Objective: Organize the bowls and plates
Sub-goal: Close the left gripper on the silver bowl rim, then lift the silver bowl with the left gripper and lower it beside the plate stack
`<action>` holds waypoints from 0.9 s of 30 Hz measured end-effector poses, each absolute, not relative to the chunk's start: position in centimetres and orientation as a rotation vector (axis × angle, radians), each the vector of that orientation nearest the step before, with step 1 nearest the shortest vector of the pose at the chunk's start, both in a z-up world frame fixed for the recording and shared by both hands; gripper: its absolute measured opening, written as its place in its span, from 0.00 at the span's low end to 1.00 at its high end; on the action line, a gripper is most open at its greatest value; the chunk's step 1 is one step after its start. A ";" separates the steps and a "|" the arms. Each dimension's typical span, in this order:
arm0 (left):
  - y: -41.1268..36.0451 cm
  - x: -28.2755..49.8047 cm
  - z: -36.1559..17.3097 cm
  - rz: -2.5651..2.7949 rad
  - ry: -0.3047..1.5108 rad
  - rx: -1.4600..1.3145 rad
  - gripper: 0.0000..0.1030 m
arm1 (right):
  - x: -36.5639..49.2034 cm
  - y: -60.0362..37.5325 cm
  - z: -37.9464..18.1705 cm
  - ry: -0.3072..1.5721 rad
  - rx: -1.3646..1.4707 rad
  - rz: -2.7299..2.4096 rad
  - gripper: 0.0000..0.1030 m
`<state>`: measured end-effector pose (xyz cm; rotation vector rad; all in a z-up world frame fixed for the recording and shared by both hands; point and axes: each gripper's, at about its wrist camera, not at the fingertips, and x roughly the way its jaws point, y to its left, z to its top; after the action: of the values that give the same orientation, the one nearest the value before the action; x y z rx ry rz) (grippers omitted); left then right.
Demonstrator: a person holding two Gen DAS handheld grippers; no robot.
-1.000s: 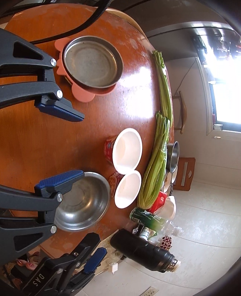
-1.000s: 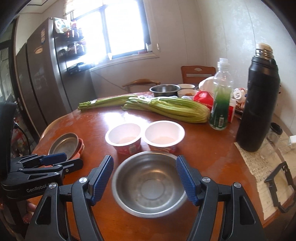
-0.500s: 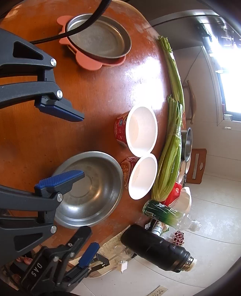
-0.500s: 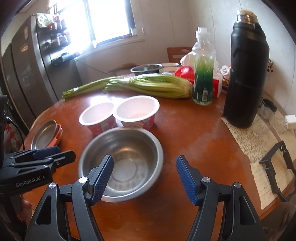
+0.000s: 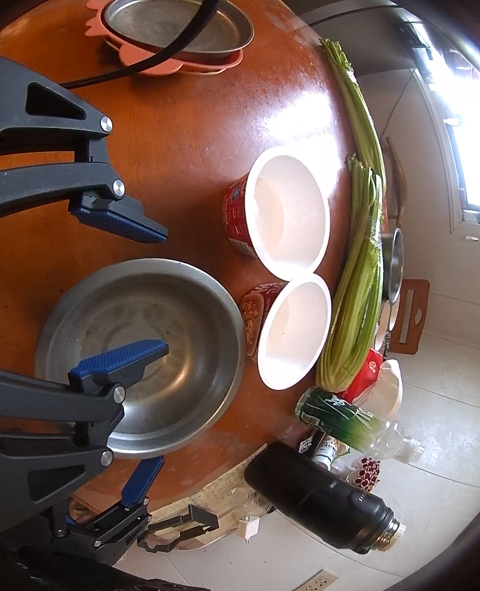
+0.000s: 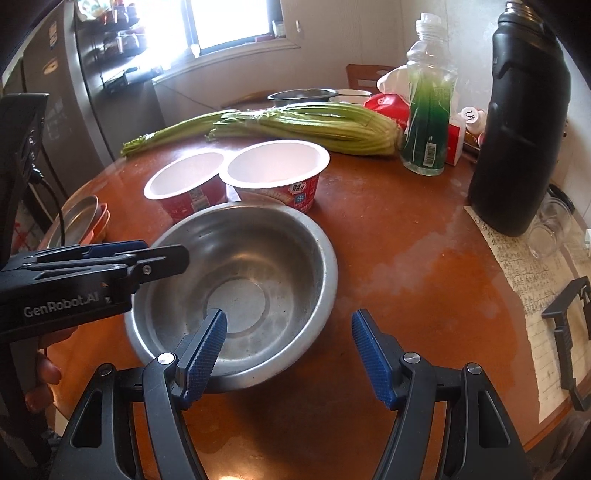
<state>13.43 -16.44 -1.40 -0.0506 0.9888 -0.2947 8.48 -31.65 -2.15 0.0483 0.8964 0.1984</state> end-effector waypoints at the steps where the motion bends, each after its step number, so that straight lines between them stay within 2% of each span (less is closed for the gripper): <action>1: -16.5 13.6 -1.6 -0.296 0.992 -0.053 0.53 | 8.6 -31.6 -2.2 0.900 0.048 0.202 0.70; 27: -16.0 14.3 -3.2 -0.351 0.997 -0.068 0.53 | 9.5 -27.6 -2.3 0.907 -0.031 0.259 0.71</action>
<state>14.32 -16.00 -3.22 -0.0681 0.9968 -0.3510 9.54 -27.63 -2.34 -0.0306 0.9072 0.2592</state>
